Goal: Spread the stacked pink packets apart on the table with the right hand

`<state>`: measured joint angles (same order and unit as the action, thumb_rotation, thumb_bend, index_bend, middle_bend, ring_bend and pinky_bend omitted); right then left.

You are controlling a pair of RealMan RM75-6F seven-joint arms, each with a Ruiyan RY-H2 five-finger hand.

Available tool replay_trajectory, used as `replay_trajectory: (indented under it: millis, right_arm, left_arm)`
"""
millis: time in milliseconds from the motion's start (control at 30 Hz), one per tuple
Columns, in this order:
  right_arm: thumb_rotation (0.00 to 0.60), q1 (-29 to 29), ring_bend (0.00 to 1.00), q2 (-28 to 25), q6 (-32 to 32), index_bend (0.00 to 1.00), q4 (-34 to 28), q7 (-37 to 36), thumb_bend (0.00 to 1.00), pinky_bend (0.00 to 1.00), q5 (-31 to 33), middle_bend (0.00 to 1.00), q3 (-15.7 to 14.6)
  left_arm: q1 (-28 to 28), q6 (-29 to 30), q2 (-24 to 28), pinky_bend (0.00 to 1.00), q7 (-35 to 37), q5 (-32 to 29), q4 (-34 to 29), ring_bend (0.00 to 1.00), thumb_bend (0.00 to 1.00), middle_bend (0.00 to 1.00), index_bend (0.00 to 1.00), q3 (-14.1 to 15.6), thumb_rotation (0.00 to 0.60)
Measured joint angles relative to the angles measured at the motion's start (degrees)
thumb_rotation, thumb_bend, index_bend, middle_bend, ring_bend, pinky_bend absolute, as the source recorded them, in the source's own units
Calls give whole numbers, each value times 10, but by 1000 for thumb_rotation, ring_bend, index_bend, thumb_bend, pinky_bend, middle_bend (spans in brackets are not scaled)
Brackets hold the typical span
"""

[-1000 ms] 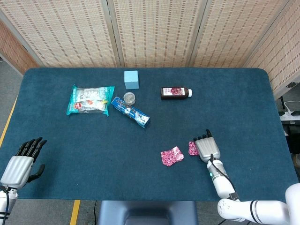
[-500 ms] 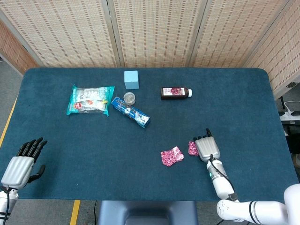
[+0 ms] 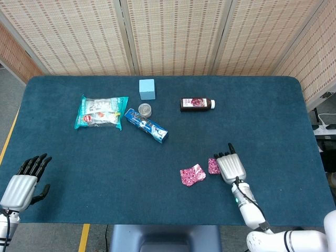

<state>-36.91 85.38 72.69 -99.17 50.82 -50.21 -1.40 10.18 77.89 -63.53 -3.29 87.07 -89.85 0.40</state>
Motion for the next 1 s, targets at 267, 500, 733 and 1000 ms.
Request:
replay_trajectory:
  millis: [267, 500, 733, 1000]
  right_arm:
    - [600, 27, 349, -38, 10, 613, -72, -12, 234, 61, -112, 451, -60]
    - [600, 51, 345, -43, -10, 584, -72, -9, 234, 61, -173, 451, -110]
    - [600, 54, 267, -36, -54, 383, -54, 5, 233, 20, -140, 380, -107]
    - [600, 56, 178, -42, -62, 120, -56, 21, 234, 0, -142, 235, -100]
  left_arm:
    - [-1, 2, -2, 109, -6, 1, -2, 0, 434, 0, 0, 1, 600]
    - [0, -1, -1, 109, -7, 1, -2, 0, 435, 0, 0, 2, 600]
    - [0, -2, -1, 109, -5, -1, -2, 0, 435, 0, 0, 2, 600]
    - [1, -6, -2, 109, -6, -5, -1, 0, 434, 0, 0, 0, 600]
